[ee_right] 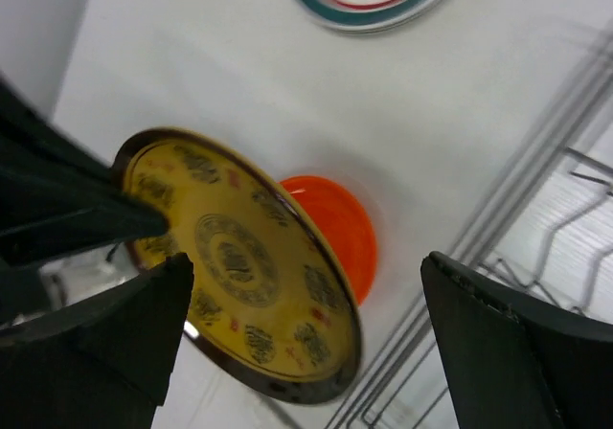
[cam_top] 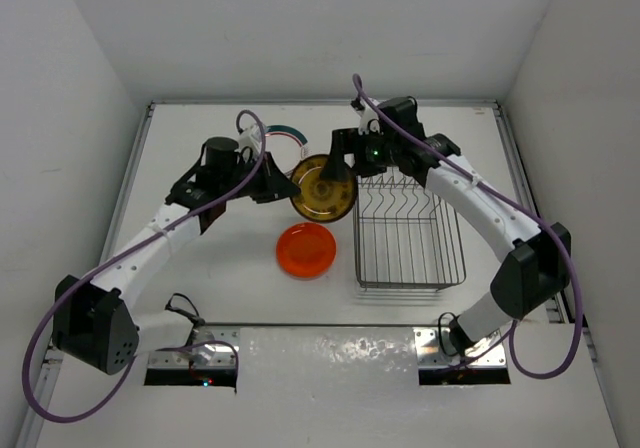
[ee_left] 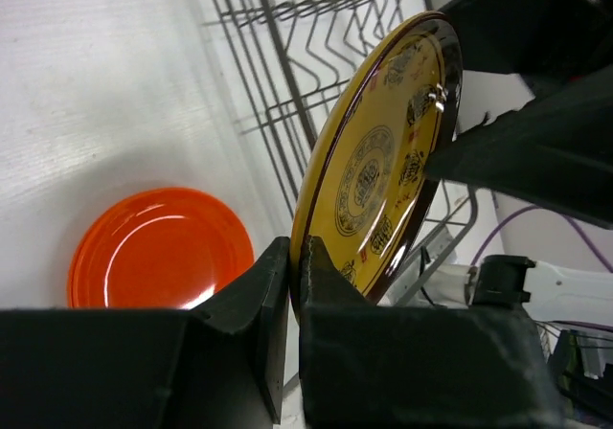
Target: Unload the plates from the dish rack
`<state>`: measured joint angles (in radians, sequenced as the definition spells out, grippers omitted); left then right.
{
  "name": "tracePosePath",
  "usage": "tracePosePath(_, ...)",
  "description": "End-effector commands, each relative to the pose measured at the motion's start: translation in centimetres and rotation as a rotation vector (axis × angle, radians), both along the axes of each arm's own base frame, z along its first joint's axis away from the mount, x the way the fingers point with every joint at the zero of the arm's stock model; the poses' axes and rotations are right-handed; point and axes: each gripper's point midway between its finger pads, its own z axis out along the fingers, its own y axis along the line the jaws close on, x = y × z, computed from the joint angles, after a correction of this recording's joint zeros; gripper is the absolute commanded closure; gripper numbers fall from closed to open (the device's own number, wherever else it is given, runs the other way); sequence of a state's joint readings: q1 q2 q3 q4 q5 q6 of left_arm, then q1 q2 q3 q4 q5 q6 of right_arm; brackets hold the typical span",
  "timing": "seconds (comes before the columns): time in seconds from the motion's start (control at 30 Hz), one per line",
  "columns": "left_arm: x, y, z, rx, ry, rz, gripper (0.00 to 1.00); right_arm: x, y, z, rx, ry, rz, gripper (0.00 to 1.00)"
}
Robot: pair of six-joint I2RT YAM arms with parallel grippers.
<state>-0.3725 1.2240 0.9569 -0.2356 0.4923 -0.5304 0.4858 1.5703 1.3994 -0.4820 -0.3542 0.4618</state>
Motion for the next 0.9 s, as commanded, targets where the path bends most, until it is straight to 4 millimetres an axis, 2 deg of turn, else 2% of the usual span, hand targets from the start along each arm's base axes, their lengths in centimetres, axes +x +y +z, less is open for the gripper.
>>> tracePosePath(0.0,-0.4,0.9,-2.1,0.042,0.015,0.046,1.00,1.8,-3.6,-0.3,-0.142,-0.048,-0.189,0.01)
tracePosePath(0.03,-0.6,1.0,-2.9,0.045,0.035,0.049,1.00,1.2,-5.3,-1.7,-0.235,0.000,-0.238,0.01)
tracePosePath(0.07,-0.9,1.0,-3.8,0.043,0.050,0.050,1.00,1.5,-6.7,-1.6,-0.291,-0.005,-0.290,0.01)
tracePosePath(0.1,-1.8,1.3,-6.0,0.054,0.113,0.061,1.00,2.0,-8.8,-2.0,-0.376,-0.023,-0.369,0.01)
tracePosePath(0.17,-2.6,1.7,-8.1,0.069,0.157,0.073,1.00,1.3,-10.5,-2.3,-0.433,-0.031,-0.414,0.01)
tracePosePath(0.2,-3.4,2.3,-10.1,0.094,0.198,0.094,1.00,1.4,-11.4,-2.3,-0.455,-0.045,-0.438,0.01)
tracePosePath(0.27,-4.5,2.8,-12.1,0.108,0.234,0.102,1.00,0.7,-12.2,-2.1,-0.467,-0.060,-0.453,0.01)
tracePosePath(0.3,-4.8,2.8,-12.5,0.107,0.240,0.100,1.00,0.6,-12.5,-2.1,-0.476,-0.069,-0.455,0.01)
tracePosePath(0.4,-5.4,2.9,-13.6,0.121,0.266,0.086,0.71,0.1,-13.2,-1.6,-0.489,-0.084,-0.459,0.01)
tracePosePath(0.43,-5.5,2.9,-13.6,0.129,0.273,0.078,0.40,-0.3,-13.4,-1.4,-0.495,-0.089,-0.457,0.01)
tracePosePath(0.5,-5.2,3.4,-13.3,0.166,0.275,0.091,0.21,-1.1,-14.0,-1.3,-0.517,-0.088,-0.448,0.01)
tracePosePath(0.53,-5.0,3.8,-13.0,0.190,0.271,0.107,0.03,-1.6,-14.6,-1.5,-0.537,-0.087,-0.447,0.01)
tracePosePath(0.6,-4.1,5.4,-11.2,0.268,0.227,0.177,0.00,-2.8,-15.5,-0.5,-0.543,-0.130,-0.435,0.01)
tracePosePath(0.63,-3.3,7.2,-9.8,0.336,0.186,0.255,0.00,-3.6,-16.4,-1.0,-0.575,-0.128,-0.435,0.01)
tracePosePath(0.67,-2.9,8.1,-9.0,0.372,0.164,0.295,0.00,-4.5,-17.1,0.1,-0.570,-0.167,-0.441,0.01)
tracePosePath(0.7,-2.5,9.1,-8.1,0.408,0.140,0.334,0.00,-5.4,-17.8,-0.3,-0.586,-0.165,-0.439,0.01)
tracePosePath(0.73,-1.7,11.2,-6.6,0.485,0.108,0.432,0.00,-5.9,-18.3,-0.1,-0.591,-0.177,-0.443,0.01)
tracePosePath(0.8,-1.5,13.7,-4.9,0.565,0.070,0.533,0.00,-7.6,-19.7,1.2,-0.593,-0.215,-0.468,0.01)
tracePosePath(0.83,-0.8,16.0,-2.7,0.603,0.009,0.657,0.00,-8.2,-20.4,1.6,-0.608,-0.223,-0.484,0.01)
tracePosePath(0.87,-0.8,17.4,-1.7,0.622,-0.017,0.724,0.00,-9.2,-21.8,1.9,-0.645,-0.218,-0.515,0.01)
